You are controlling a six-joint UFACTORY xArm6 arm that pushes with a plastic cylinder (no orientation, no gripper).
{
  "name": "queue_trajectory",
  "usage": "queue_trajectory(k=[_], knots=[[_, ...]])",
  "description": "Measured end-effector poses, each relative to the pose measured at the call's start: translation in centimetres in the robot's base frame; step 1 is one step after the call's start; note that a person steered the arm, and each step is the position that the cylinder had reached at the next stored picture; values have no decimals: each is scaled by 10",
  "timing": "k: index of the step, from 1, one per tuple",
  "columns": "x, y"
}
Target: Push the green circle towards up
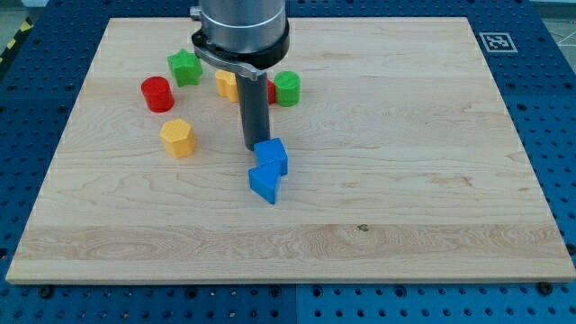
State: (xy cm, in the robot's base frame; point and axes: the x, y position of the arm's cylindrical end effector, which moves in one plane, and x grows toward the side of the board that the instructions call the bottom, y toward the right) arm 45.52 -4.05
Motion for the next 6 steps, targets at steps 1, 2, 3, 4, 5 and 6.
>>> queue_trajectory(k=[1, 2, 3, 4, 5, 6], knots=[[-1, 11], [-1, 24], [-12, 25], [-42, 27], [-62, 34], [-85, 32]])
